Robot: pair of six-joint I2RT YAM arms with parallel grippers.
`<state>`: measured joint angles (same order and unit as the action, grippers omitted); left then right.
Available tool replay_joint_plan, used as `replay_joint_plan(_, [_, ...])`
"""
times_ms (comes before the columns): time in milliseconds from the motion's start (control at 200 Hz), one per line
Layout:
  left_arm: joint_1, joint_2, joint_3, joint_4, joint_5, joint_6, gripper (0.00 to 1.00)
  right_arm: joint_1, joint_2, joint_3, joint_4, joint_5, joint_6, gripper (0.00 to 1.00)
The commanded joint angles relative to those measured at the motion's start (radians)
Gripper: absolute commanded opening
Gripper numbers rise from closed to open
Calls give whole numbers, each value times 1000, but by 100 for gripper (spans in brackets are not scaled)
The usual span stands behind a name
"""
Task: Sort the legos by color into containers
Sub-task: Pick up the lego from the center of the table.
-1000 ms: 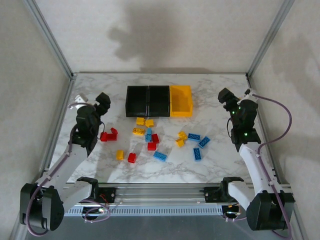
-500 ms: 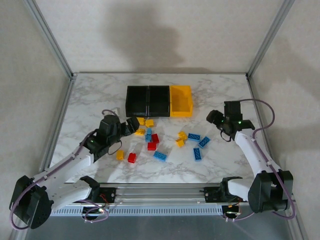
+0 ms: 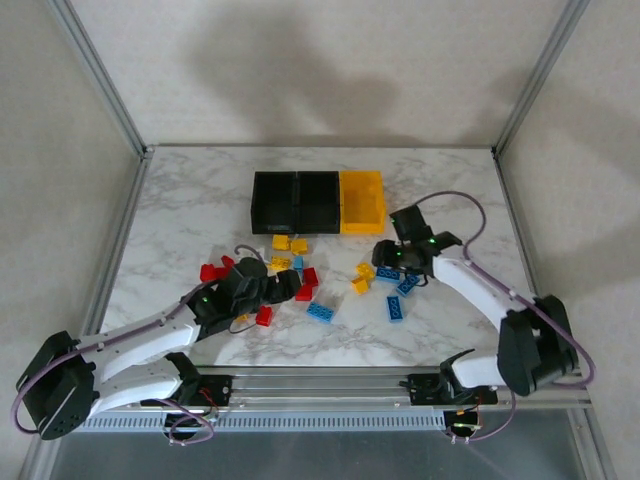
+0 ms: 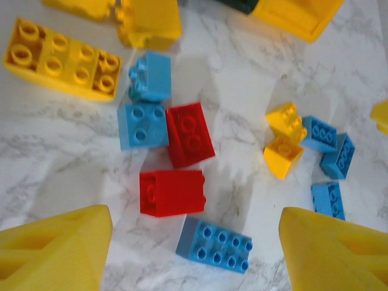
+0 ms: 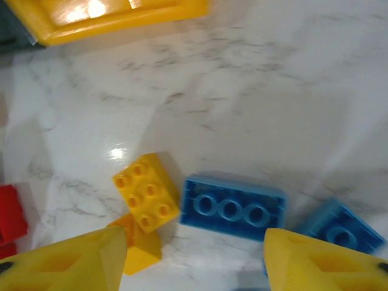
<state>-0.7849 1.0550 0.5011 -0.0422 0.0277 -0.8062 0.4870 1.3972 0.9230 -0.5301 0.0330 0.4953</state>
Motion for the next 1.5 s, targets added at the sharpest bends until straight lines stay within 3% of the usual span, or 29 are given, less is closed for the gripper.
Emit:
replay_joint_plan(0, [-37, -13, -16, 16, -39, -49, 73, 54, 102, 87, 0, 29, -118, 60])
replay_joint_plan(240, [-59, -50, -29, -14, -69, -65, 74, 107, 284, 202, -33, 63, -218, 64])
replay_joint_plan(391, [-60, -55, -33, -16, -79, -66, 74, 134, 366, 251, -55, 73, -243, 61])
replay_joint_plan(766, [-61, -59, -59, -13, -87, -76, 75, 157, 435, 265, -86, 86, -241, 59])
replay_joint_plan(1136, [-62, -68, -69, -12, -104, -91, 74, 165, 459, 293, -73, 89, -250, 32])
replay_joint_plan(1492, [-62, -75, -13, -6, -123, -77, 75, 162, 418, 468, -107, 171, -252, 29])
